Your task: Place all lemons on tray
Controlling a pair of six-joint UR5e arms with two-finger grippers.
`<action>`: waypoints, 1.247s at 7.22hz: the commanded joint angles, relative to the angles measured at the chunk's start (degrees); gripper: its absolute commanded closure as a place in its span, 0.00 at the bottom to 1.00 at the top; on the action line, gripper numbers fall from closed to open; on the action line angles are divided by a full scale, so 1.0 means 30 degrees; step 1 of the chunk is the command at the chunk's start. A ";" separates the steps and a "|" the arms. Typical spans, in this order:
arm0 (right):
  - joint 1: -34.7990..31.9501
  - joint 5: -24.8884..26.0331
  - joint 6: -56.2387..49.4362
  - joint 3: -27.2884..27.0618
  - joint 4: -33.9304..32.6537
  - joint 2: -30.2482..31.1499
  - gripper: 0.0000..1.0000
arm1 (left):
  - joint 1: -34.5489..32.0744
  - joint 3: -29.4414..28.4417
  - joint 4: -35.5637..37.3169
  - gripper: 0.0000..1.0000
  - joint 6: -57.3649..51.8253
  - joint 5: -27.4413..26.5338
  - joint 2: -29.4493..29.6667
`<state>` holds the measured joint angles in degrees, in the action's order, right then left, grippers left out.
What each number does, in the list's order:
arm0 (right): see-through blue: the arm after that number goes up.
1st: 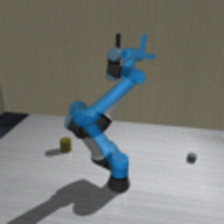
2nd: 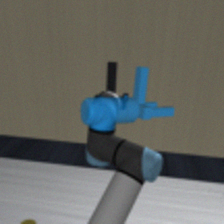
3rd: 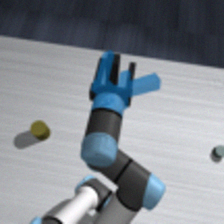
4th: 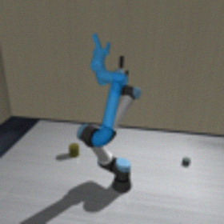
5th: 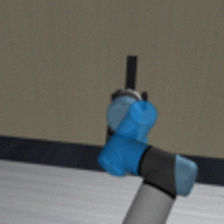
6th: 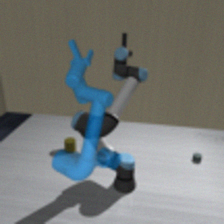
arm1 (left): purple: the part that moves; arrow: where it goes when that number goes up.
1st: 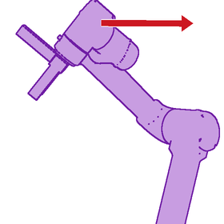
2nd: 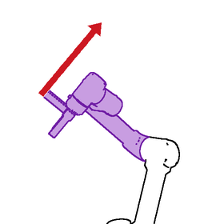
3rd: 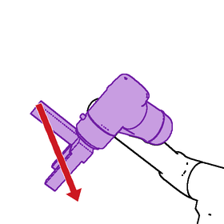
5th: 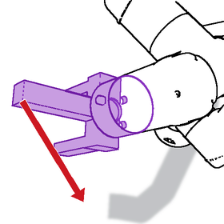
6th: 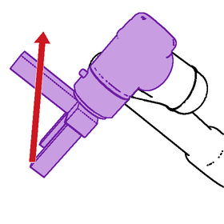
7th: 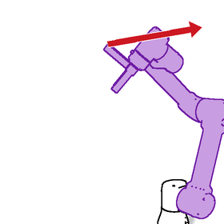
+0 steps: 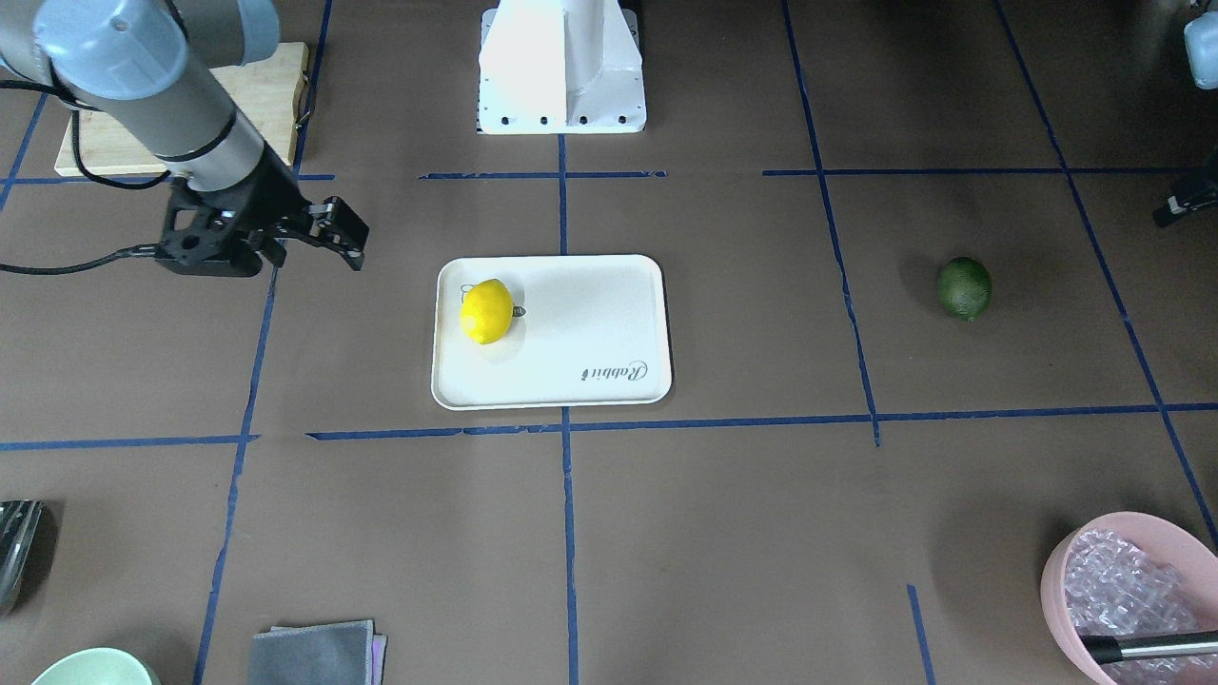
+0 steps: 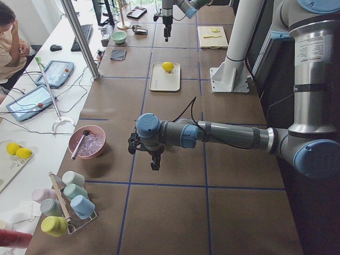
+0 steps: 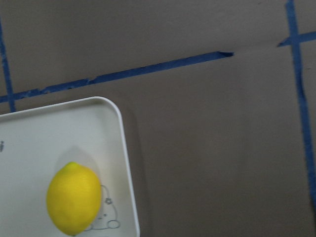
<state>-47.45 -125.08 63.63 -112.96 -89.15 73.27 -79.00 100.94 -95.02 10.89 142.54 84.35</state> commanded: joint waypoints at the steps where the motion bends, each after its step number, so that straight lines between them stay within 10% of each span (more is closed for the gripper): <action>1: -0.1028 -0.0319 -0.2603 -0.0288 0.0127 0.1821 0.00 | 0.3351 -0.0159 -0.4576 0.00 0.3128 -0.0286 -0.0020; 9: -0.1030 -0.0026 -0.2929 -0.0024 0.0215 0.1854 0.00 | 0.8433 -0.1970 -0.8435 0.00 0.8763 -0.4126 0.1467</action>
<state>-50.54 -125.16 54.85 -113.06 -88.51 78.83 -53.92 96.98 -120.30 37.20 130.30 86.90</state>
